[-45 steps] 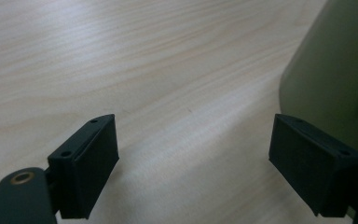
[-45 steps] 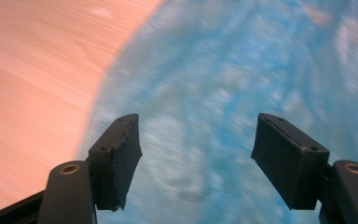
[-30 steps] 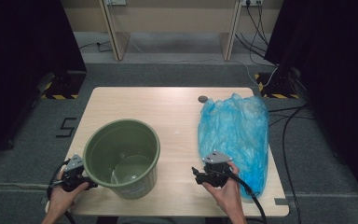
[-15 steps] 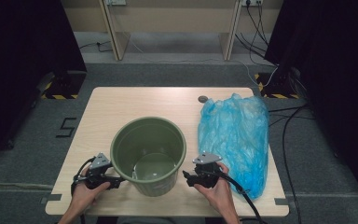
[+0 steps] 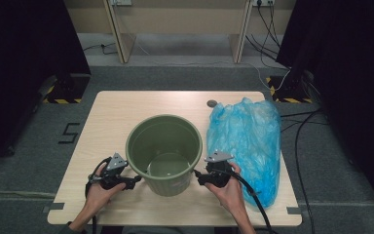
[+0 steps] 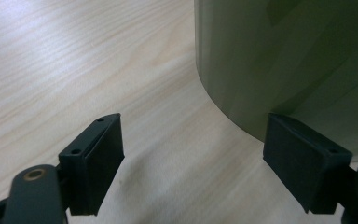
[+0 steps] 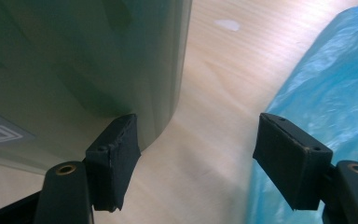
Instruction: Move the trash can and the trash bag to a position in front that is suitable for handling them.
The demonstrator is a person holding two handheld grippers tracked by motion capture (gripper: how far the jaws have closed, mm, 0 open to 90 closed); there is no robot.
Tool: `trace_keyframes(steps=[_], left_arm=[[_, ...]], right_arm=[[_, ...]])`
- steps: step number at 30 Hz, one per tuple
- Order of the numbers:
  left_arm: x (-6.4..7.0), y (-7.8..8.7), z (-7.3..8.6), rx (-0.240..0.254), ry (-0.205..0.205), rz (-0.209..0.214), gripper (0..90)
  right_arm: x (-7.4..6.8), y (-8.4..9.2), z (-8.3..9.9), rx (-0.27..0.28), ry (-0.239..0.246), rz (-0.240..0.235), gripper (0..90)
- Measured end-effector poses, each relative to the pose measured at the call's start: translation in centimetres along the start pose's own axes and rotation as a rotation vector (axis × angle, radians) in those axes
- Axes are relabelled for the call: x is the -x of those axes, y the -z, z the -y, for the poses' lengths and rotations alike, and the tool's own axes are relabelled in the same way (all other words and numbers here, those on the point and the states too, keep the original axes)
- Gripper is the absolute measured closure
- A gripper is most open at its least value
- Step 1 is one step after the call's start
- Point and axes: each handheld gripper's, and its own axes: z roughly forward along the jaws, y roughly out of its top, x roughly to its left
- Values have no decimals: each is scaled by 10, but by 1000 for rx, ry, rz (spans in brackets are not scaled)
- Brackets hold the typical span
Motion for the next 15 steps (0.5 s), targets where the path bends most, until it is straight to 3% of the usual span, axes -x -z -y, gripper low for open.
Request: trace_keyframes(steps=[5,12,15], left_arm=[[-4,-10,-8,-4,-7,-21,194],[-6,-18,-17,-8,-30,-51,220],[-7,-21,-21,-17,-31,-53,221]], right_arm=[[11,-8,-8,3,-17,24,315],[15,-13,-14,3,-10,65,346],[19,-17,-18,7,-32,81,372]])
